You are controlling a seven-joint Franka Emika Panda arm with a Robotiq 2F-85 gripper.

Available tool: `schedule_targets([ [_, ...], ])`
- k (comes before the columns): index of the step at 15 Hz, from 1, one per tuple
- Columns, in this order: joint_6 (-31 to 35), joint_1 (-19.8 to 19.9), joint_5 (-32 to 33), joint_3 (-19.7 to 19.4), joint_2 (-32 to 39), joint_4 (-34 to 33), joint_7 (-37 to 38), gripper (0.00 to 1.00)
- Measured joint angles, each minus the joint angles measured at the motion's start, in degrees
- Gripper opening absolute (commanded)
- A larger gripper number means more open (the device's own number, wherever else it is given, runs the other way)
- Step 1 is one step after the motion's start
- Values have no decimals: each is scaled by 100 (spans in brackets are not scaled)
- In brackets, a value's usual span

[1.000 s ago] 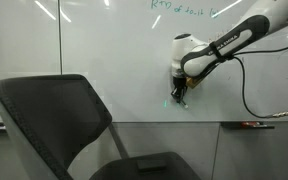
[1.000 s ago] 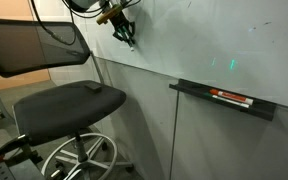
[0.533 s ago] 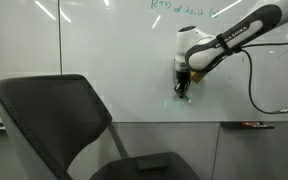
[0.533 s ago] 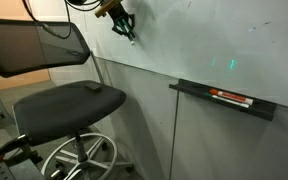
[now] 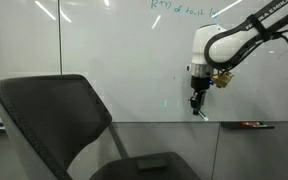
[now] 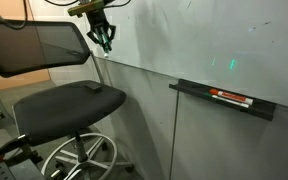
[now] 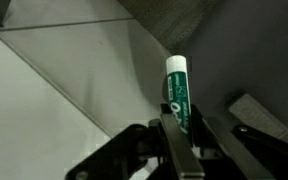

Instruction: Use the marker on the chair to draw on the whiteboard

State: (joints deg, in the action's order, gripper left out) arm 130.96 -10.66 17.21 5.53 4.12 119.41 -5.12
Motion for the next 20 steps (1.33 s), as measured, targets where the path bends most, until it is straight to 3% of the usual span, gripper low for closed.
schedule_targets([
  [5, 7, -1, -816, 160, -569, 1209, -629, 6],
  [10, 458, -56, -1404, 390, -404, 2031, -948, 6],
  [20, 1525, -254, -2119, 1096, 675, 2244, -988, 6],
])
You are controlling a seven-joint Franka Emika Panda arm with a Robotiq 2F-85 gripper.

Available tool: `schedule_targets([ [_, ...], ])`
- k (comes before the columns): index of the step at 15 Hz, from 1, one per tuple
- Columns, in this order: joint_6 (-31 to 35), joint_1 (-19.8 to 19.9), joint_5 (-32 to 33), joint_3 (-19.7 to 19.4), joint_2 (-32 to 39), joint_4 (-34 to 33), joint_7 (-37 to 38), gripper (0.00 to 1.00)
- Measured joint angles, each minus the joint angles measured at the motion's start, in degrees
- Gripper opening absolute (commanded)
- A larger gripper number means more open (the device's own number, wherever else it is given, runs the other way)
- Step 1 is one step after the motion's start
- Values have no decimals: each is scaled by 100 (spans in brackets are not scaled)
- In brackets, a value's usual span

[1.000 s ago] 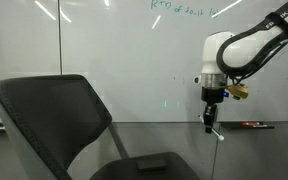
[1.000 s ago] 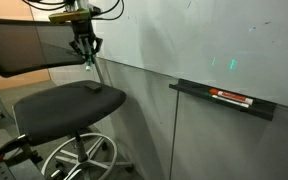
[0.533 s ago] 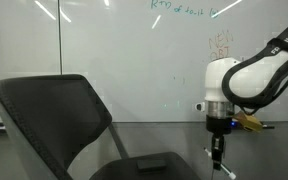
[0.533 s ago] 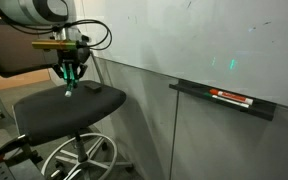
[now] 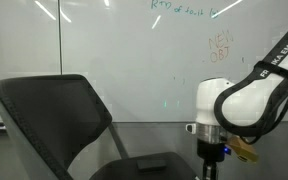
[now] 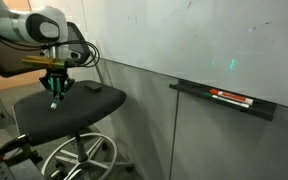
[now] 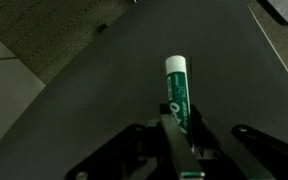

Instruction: Use the marker on the chair to draw on the whiteboard

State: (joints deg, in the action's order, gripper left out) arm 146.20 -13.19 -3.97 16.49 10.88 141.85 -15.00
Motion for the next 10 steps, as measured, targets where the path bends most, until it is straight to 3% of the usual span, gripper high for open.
schedule_targets([
  [8, 345, -171, 118, 204, 748, -411, 24, 6],
  [9, 364, -208, 146, 208, 846, -496, 26, 15],
  [10, 373, -245, 161, 214, 936, -575, 26, 47],
])
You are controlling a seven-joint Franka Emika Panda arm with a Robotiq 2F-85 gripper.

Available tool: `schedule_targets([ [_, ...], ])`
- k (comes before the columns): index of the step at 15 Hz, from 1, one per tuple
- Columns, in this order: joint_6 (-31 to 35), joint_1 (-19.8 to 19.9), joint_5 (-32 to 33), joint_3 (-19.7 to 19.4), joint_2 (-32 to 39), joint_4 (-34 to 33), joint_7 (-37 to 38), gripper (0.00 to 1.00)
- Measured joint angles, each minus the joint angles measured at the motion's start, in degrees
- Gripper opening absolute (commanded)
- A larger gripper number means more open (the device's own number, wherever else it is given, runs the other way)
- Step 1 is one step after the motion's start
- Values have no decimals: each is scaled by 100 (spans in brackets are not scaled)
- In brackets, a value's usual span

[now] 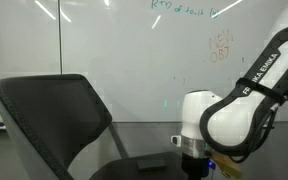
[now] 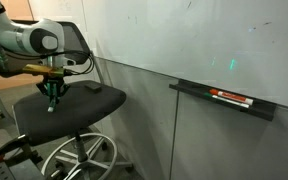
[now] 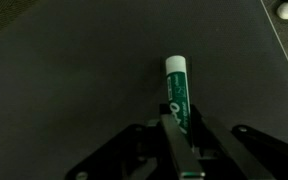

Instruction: Use the marker on the chair to draw on the whiteboard

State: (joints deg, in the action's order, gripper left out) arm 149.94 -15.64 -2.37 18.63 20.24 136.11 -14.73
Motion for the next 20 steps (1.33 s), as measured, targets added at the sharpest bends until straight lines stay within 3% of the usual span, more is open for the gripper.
schedule_targets([
  [2, 2, -66, 29, 26, 156, -154, 0, 47],
  [9, -7, -171, 305, 58, 419, -442, 4, 99],
  [20, -126, -151, 719, -60, 239, -464, 10, 100],
])
